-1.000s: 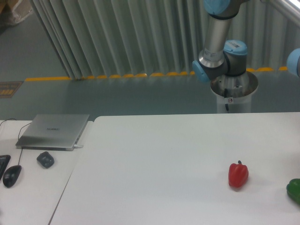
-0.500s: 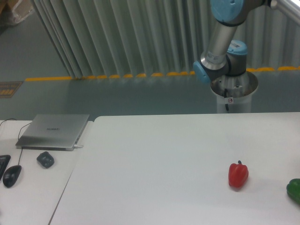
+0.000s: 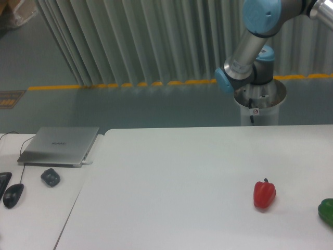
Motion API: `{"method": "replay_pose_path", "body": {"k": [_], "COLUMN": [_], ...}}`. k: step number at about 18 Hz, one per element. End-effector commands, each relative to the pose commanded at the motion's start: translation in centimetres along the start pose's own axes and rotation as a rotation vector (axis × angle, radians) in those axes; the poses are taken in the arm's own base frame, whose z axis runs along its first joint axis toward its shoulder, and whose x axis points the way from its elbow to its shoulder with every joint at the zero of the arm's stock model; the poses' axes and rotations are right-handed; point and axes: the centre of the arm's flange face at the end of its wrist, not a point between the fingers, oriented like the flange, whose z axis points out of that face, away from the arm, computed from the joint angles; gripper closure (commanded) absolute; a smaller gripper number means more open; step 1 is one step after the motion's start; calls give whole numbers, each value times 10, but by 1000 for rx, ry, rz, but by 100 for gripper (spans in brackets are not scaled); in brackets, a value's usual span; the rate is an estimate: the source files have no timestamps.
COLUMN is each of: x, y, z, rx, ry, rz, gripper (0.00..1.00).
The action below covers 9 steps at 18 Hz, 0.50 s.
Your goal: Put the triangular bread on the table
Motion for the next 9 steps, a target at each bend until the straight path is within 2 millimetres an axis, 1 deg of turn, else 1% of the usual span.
{"method": "replay_pose_path", "body": {"k": [2,9], "x": [-1,7], "y": [2,8], "z": [3,28], "rx": [-2,-29], "ry": [4,51], "rz": [-3,-9], "gripper": [0,0]}}
